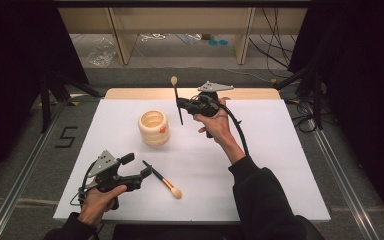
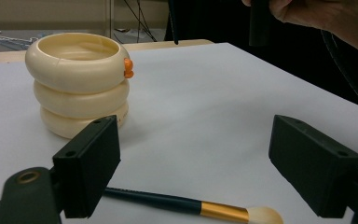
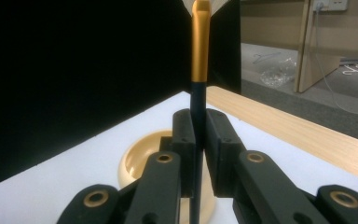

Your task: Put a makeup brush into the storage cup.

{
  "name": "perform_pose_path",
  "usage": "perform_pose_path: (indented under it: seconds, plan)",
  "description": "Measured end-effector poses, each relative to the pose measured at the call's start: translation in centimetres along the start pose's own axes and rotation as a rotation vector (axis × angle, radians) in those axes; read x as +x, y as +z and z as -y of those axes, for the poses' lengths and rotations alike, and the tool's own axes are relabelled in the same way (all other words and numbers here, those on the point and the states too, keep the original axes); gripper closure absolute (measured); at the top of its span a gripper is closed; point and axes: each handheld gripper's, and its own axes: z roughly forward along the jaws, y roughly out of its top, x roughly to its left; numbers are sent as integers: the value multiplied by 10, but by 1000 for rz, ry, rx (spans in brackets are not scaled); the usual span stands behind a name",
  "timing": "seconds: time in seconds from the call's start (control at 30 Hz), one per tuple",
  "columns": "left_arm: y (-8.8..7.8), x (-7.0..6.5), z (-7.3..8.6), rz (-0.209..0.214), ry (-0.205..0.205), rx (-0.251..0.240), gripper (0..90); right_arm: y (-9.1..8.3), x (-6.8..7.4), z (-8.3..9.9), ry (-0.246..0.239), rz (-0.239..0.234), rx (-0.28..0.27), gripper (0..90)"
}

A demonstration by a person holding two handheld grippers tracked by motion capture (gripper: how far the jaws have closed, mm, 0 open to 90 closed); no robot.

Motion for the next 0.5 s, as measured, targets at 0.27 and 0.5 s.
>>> perform_pose_path:
  seconds: [0.27,0.5]
  plan:
    - [0,0,0,0,5,-1,162,5,1,-4,-2,-3,-25,831]
    - [1,17,-8,5,262,-12,162,12,5,-6,8,-15,-43,831]
